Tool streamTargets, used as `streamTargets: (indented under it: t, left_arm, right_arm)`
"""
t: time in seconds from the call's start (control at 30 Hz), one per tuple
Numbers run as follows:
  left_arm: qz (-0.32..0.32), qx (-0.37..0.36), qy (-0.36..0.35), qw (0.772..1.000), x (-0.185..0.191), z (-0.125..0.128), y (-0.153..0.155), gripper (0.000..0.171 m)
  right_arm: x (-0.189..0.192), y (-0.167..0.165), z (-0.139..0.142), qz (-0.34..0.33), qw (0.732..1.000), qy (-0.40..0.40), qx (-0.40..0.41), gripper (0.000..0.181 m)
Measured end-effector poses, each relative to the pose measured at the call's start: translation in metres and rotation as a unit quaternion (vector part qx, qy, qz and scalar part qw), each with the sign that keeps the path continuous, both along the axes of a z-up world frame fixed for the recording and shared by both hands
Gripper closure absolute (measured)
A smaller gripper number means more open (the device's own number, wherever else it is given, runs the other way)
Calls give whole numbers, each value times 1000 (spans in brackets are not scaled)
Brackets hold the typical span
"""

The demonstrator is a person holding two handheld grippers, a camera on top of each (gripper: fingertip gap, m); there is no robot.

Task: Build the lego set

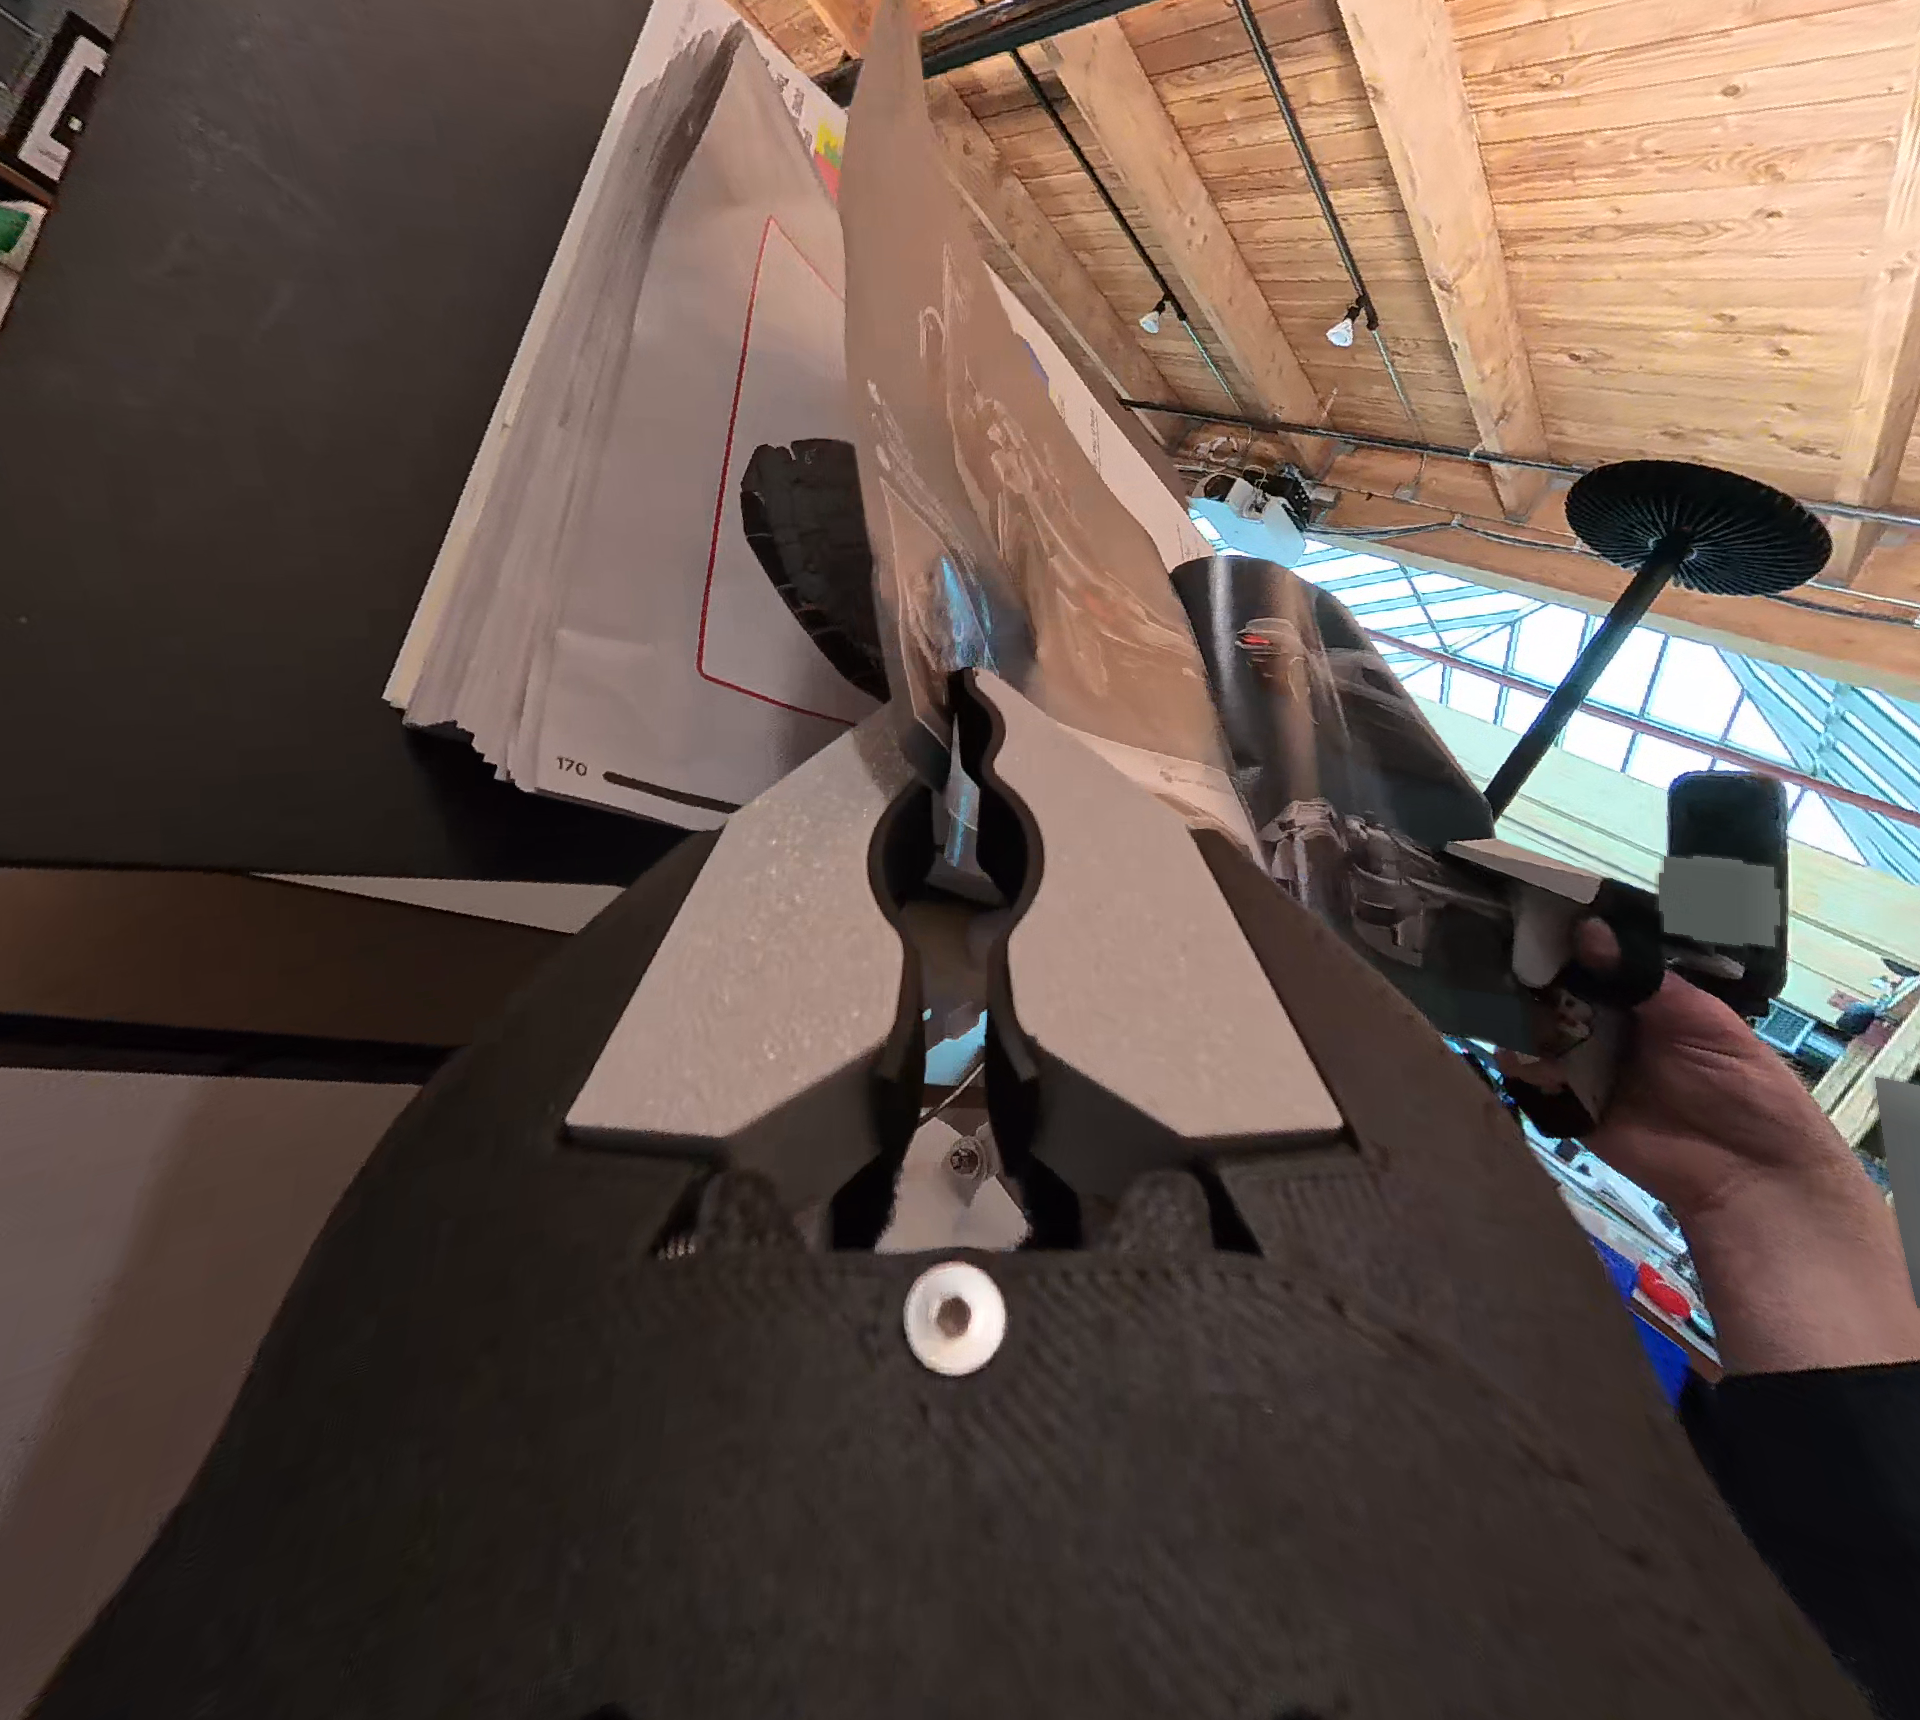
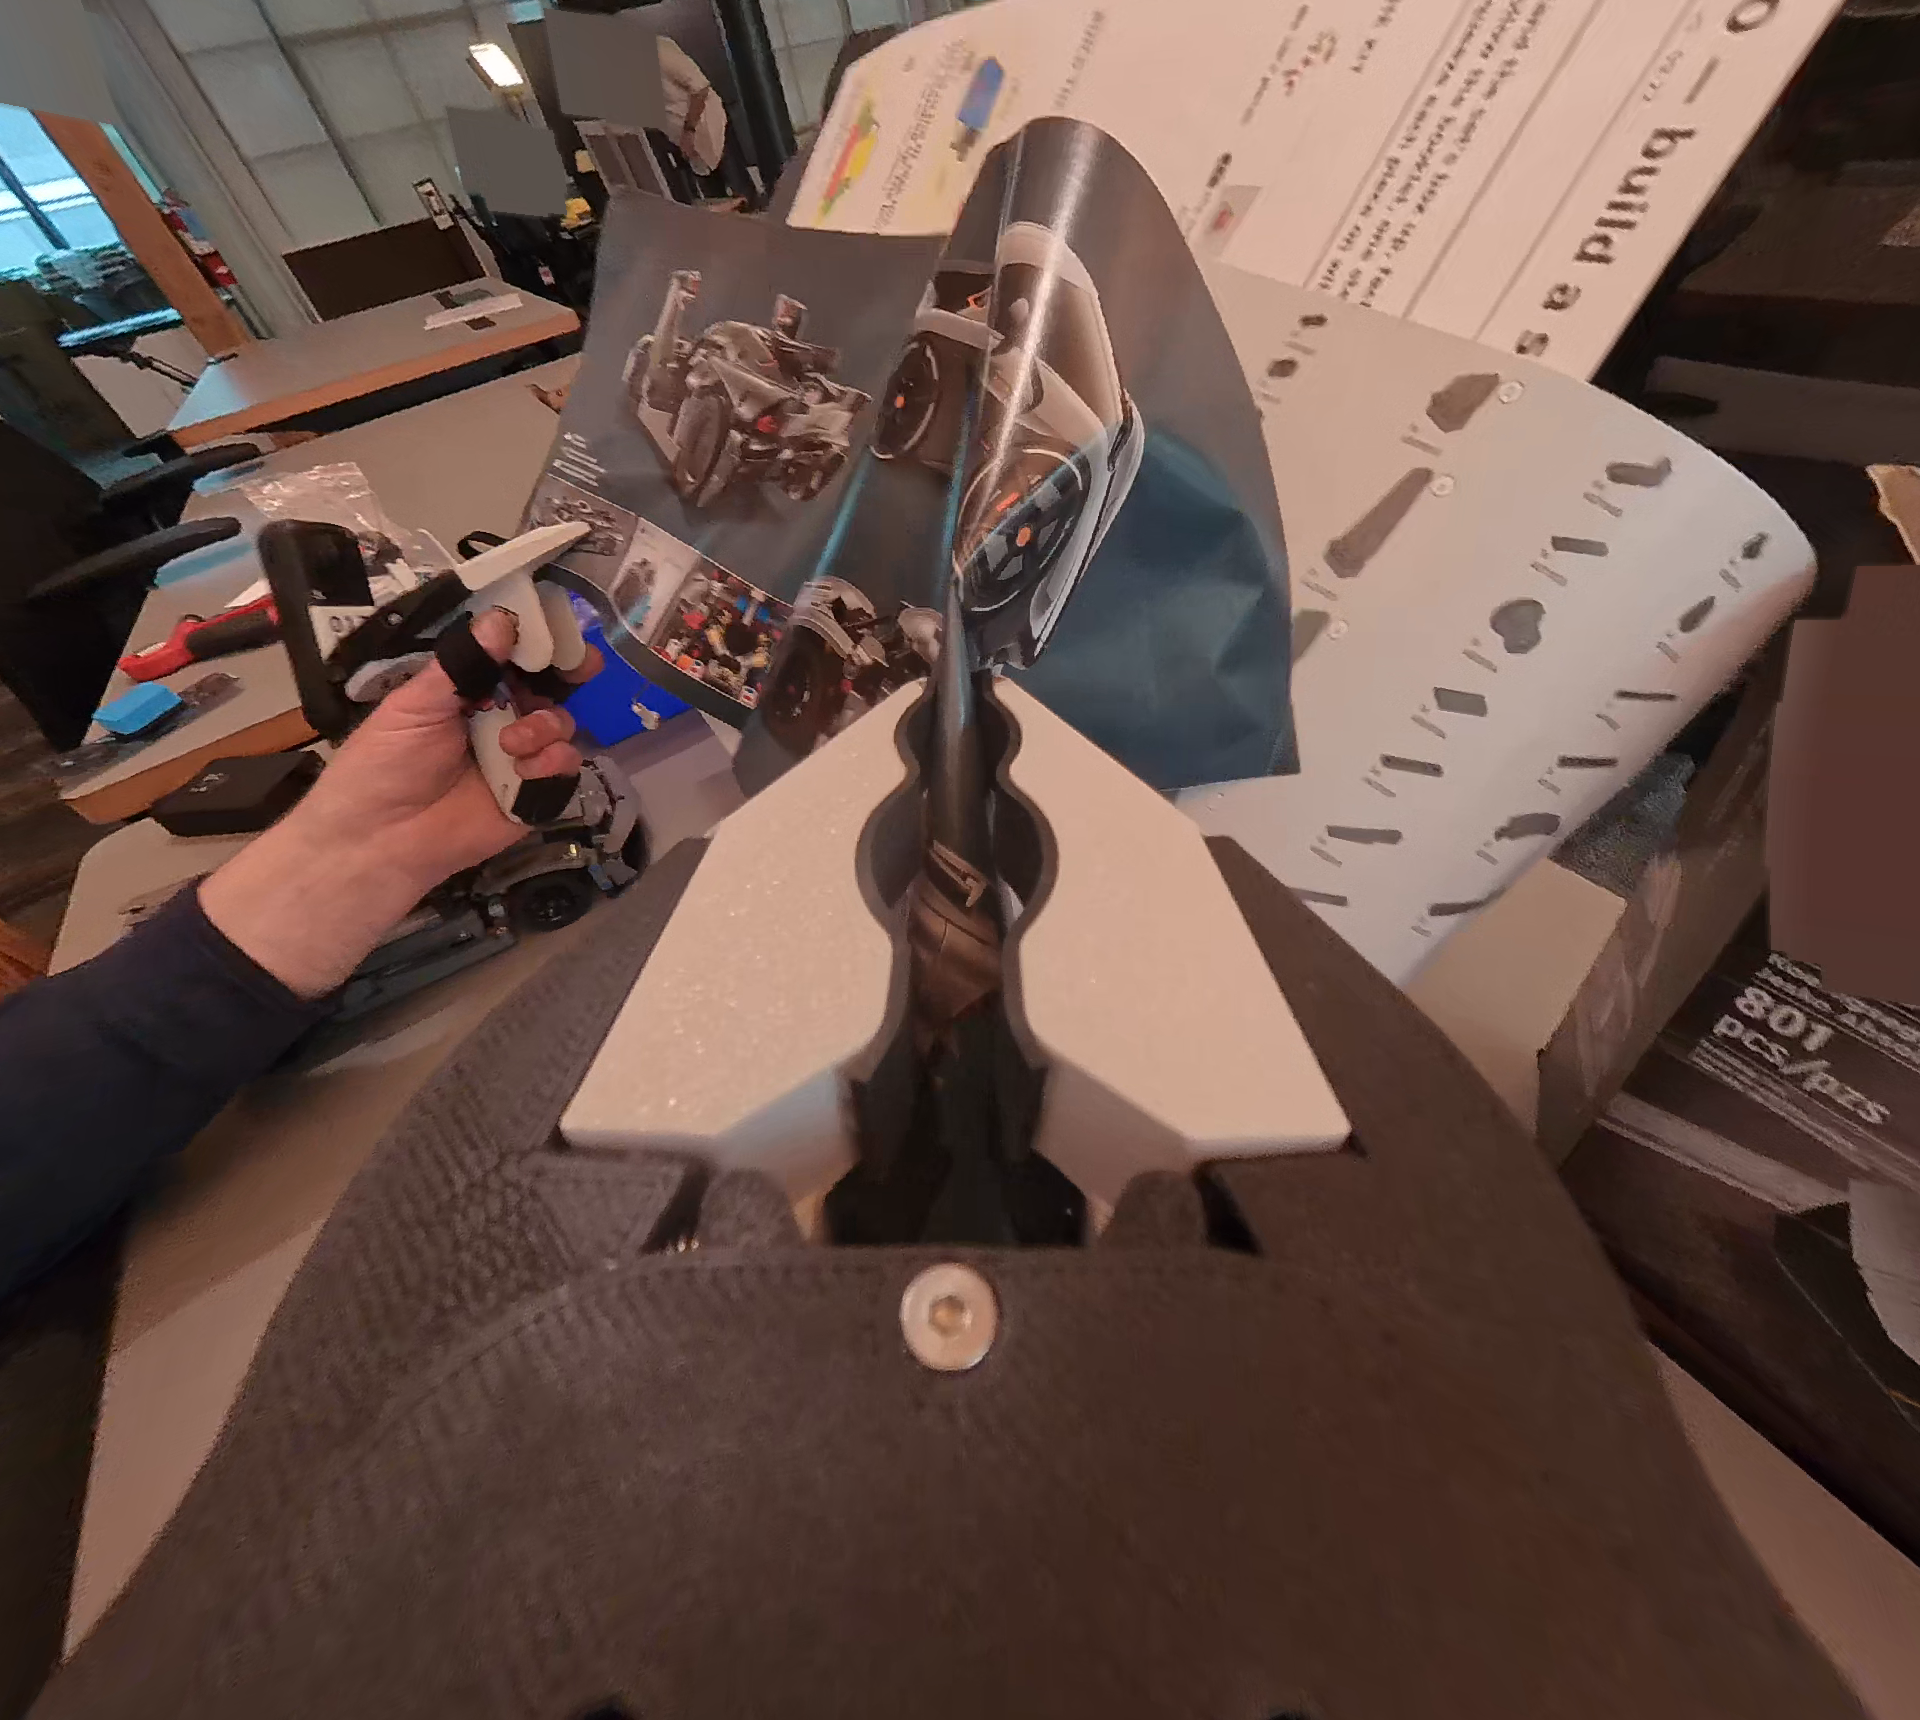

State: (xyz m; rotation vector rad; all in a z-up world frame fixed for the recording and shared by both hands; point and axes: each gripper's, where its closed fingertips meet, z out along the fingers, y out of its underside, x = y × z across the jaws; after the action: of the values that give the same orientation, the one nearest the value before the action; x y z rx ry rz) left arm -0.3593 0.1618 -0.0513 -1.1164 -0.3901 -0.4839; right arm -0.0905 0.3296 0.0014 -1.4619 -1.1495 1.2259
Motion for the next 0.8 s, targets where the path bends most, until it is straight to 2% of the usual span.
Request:
streamTargets:
  t: [0.07, 0.17, 0.3, 0.4, 0.5, 0.53, 0.6, 0.67, 0.73, 0.77, 0.8]
  left_arm:
    - [-1, 2, -3, 1000, -1, 0, 0, 171]
    - [-3, 2, -4, 1000, 0, -1, 1, 171]
    - [-11, 3, -10, 1000, 2, -3, 4, 171]
    - [-16, 5, -13, 1000, 2, -4, 4, 171]
    - [-19, 8, -13, 1000, 2, -2, 3, 171]
    - [-18, 8, -14, 1000, 2, -3, 4, 171]
    - [-24, 11, -17, 1000, 2, -3, 4, 171]
    - [-29, 12, -19, 999, 3, -3, 4, 171]
    - [-33, 13, -20, 999, 5, -2, 5, 171]
    - [-37, 15, -20, 999, 6, -2, 5, 171]
    - [-39, 14, -18, 999, 7, -1, 6, 171]
  right_arm:
    - [-5, -12, 9, 21, 1000, 14, 2, 179]
    - [-28, -50, 23, 86, 996, 31, 8, 181]
    - [-78, -132, 37, 214, 976, 47, 23, 170]
    - [-117, -186, 17, 276, 960, 2, 44, 154]
    - [-140, -228, -11, 333, 939, -48, 66, 138]
    - [-146, -231, -18, 326, 940, -60, 82, 133]
    - [-154, -224, -28, 301, 944, -80, 105, 134]
    - [-156, -206, -37, 264, 950, -105, 128, 137]
    - [-144, -193, -44, 260, 945, -131, 151, 153]
    - [-138, -184, -46, 253, 944, -142, 156, 154]
    - [-135, -168, -43, 221, 951, -141, 162, 146]
